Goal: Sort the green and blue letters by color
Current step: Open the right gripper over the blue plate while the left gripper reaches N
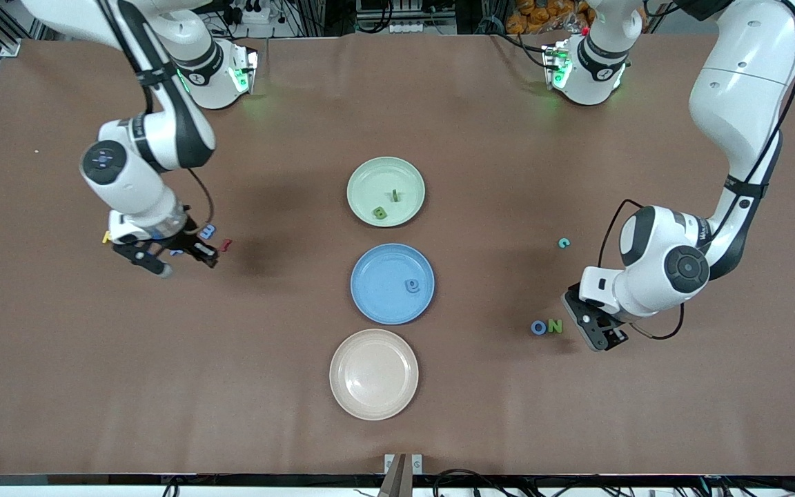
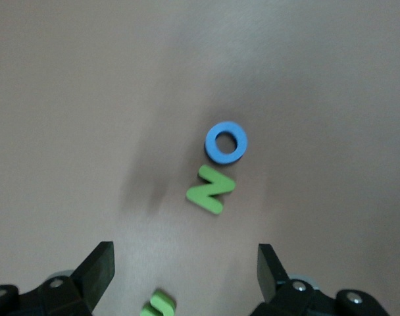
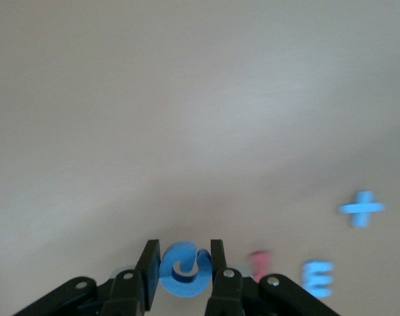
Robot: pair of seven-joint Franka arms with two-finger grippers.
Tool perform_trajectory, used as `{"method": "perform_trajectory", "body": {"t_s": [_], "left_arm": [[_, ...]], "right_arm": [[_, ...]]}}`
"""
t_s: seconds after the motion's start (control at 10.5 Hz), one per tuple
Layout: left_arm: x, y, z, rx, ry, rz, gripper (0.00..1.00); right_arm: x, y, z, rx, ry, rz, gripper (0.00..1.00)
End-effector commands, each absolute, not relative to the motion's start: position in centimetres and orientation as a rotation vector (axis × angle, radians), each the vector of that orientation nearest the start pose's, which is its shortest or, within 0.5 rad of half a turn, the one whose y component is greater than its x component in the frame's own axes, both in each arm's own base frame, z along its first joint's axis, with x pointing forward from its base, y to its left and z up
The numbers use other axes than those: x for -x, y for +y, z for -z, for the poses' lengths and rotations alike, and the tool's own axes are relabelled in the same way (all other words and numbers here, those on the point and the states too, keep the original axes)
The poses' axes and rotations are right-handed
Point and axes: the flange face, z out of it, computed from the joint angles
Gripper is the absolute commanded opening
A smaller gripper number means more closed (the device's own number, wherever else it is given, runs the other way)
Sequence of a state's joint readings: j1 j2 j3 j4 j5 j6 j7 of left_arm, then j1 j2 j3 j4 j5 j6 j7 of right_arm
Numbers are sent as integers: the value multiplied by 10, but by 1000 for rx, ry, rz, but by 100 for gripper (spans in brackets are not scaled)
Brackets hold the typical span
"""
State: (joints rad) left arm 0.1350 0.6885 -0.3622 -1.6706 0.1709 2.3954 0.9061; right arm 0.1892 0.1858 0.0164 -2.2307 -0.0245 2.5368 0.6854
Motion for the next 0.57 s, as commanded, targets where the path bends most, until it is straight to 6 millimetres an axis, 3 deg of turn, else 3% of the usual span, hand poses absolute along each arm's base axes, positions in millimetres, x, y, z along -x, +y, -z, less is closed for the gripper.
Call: {"method": "perform_trajectory", "body": {"t_s": [0.0,0.1,0.29,0.48], "left_arm": [[-696,-132,-205,2559,2064,274,96],[-695,-137,-200,2536,2095,266,95],[-691,-161,-200,2482,2148,245,94],[-688,-172,-198,2447,2173,228,90]], "right_arm": [[-597,219,-303,3055,552,126,18],[-600,264,-296,3044,541,140,18],[-597,329,-276,3049,446,147,18],[-587,392,-258,3060,299,163,19]]}}
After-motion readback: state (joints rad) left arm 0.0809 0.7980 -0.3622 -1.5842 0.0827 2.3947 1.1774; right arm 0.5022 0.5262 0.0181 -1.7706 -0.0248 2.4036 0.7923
